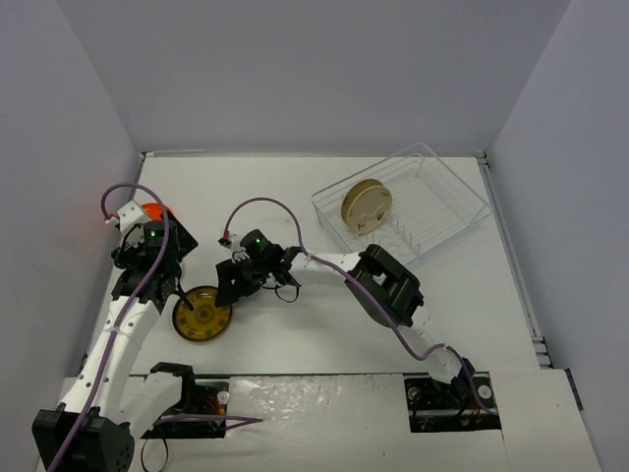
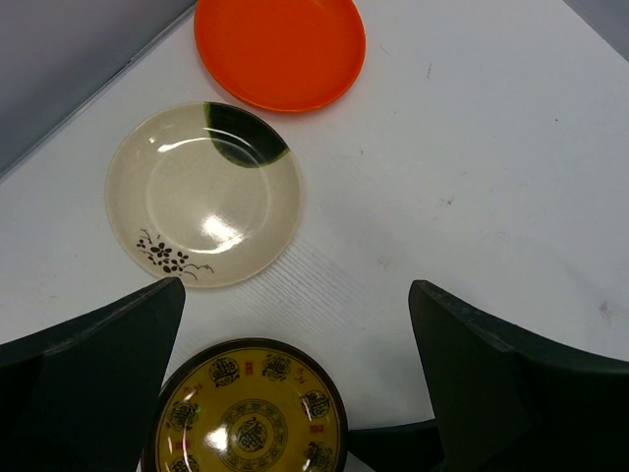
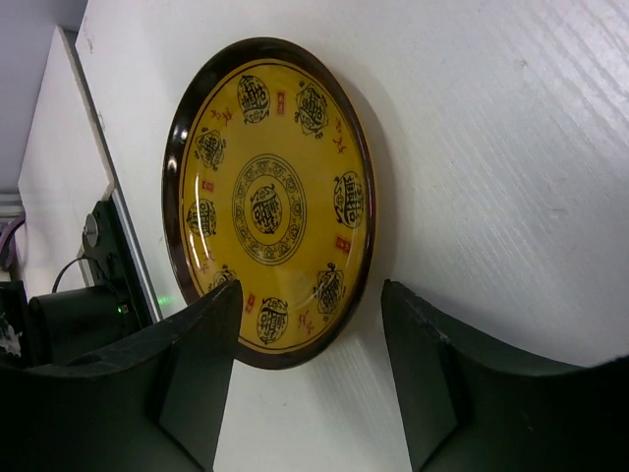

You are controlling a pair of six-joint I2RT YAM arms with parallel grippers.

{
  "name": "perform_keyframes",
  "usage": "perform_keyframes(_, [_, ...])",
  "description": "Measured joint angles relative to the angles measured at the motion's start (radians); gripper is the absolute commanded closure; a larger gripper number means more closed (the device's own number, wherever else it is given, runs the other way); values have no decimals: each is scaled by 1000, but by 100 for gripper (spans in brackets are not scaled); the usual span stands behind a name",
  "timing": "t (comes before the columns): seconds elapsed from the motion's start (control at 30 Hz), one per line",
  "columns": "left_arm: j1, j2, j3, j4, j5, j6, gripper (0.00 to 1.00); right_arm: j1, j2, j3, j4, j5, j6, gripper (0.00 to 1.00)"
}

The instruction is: Load the plates into the dish rack

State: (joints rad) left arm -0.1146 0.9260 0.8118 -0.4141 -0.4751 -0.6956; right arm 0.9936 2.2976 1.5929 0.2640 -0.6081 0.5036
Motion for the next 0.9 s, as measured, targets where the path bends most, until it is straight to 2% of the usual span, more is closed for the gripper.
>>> perform_keyframes(0.2, [0, -24, -29, -1, 0, 0, 3, 1, 16, 15, -6, 6, 46, 55])
perform_keyframes(0.6, [0, -34, -36, -1, -2, 0, 3, 1, 50, 45, -12, 53, 136, 76])
perform_keyframes(0.8, [0, -46, -36, -1, -11, 0, 3, 1, 55, 45, -16, 75, 151, 100])
perform_keyframes(0.9, [0, -56, -36, -2, -18, 0, 3, 0, 56, 44, -16, 85, 159, 100])
